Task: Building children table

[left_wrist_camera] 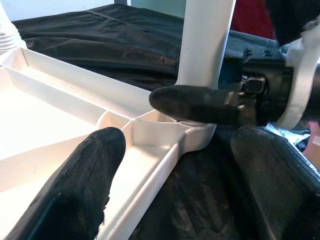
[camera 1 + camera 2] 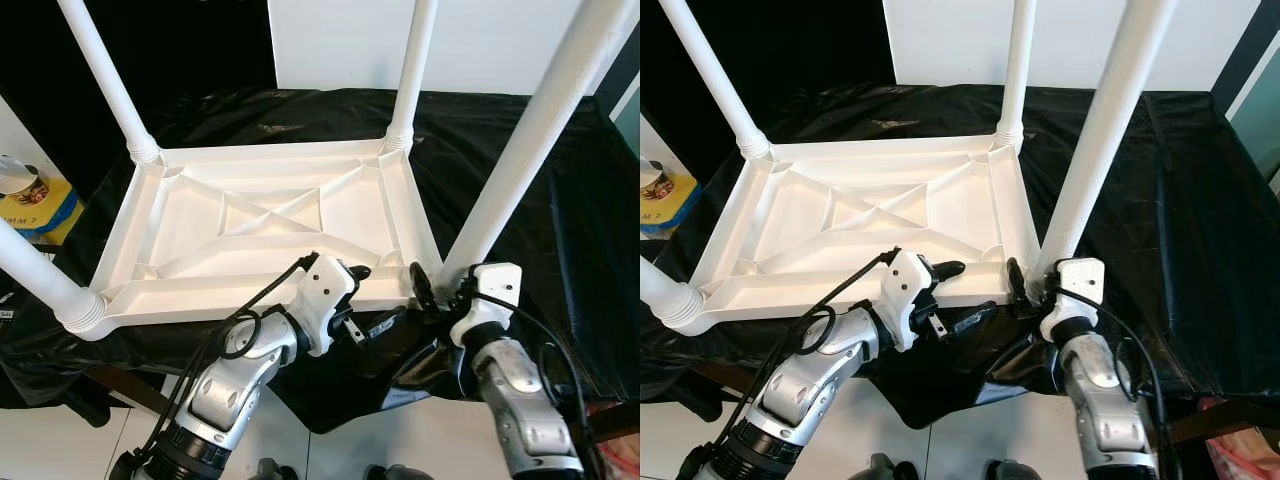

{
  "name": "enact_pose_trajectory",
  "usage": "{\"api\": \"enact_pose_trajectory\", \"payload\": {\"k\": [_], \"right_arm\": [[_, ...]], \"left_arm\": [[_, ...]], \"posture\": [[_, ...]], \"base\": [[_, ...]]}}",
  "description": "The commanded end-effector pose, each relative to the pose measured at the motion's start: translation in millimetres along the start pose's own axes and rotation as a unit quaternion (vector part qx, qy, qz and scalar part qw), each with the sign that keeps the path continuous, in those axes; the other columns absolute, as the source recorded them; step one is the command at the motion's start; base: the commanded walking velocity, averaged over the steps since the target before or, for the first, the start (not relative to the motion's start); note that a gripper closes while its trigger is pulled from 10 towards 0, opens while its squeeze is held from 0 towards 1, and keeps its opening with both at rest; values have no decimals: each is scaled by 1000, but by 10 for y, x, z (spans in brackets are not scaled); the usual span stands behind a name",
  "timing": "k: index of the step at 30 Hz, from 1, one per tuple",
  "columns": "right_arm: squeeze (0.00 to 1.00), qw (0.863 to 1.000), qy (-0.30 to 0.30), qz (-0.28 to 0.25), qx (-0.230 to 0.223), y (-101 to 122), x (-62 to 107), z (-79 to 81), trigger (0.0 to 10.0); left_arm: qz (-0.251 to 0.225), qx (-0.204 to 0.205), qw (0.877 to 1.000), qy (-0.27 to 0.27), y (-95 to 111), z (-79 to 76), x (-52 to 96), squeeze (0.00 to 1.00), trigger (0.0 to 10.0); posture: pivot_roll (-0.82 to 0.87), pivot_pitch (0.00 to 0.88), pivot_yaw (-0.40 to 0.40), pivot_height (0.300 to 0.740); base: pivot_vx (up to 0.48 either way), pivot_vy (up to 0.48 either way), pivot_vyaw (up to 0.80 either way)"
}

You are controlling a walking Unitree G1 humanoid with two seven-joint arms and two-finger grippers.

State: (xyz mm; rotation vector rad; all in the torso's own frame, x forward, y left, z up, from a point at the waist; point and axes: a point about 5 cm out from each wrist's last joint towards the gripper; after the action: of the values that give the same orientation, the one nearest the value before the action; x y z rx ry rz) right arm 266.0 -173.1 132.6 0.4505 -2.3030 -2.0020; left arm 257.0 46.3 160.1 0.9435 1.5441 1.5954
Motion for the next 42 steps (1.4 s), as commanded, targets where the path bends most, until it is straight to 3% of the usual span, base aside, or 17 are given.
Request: {"api": "enact_pose_trajectory", "payload": {"k": [1, 15, 16, 18, 19, 30, 31, 35, 42], "right_arm": [[0, 1000, 26, -3, -5, -20, 4, 11, 10000], [0, 992, 119, -9, 35, -3, -148, -71, 10000], [0, 992, 123, -7, 36, -15, -151, -69, 4627], [0, 991, 126, -5, 36, -29, -150, -70, 4627], [0, 991, 128, -2, 37, -46, -145, -73, 0], [0, 993, 114, 14, 31, -118, -98, -90, 0], [0, 993, 110, 16, 28, -126, -94, -91, 10000], [0, 997, 73, 27, 7, -140, -97, -61, 10000], [0, 998, -16, 63, 11, -204, -108, -26, 10000]], "left_arm": [[0, -1, 1000, 1, -11, -20, 20, 0, 10000], [1, 0, 1000, 0, -4, -19, 16, 0, 10000], [1, 0, 1000, 1, -3, -19, 17, 0, 10000], [1, 0, 1000, 1, -2, -19, 18, 0, 10000], [1, 0, 1000, 1, -1, -19, 20, 0, 10000], [2, 1, 1000, -2, -3, -30, 21, 0, 10000], [2, 1, 1000, -3, -3, -32, 22, 0, 10000], [3, 2, 1000, -4, -8, -37, 25, 0, 10000], [3, 3, 1000, -3, -12, -41, 29, 0, 10000]], "posture": [[-103, 128, 7, 740], [-94, 126, 7, 740], [-94, 126, 7, 740], [-92, 126, 7, 740], [-92, 126, 8, 740], [-98, 129, 13, 740], [-99, 128, 14, 740], [-98, 132, 13, 740], [-96, 131, 10, 740]], "base": [[0, 0, 0], [0, 0, 0], [0, 0, 0], [0, 0, 0], [0, 0, 0], [0, 0, 0], [0, 0, 0], [0, 0, 0], [0, 0, 0]]}}
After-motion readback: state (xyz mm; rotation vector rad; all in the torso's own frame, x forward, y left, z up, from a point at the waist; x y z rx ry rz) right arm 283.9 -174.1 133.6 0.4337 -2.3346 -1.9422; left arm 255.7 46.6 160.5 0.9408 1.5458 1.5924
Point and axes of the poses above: a point about 5 cm out from each wrist's last joint towards the gripper, its own x axis pointing back from the gripper into the wrist, its own y axis along the axis of the wrist's last joint, z = x × y, and after that the axes turned 7 degrees about x, right-handed
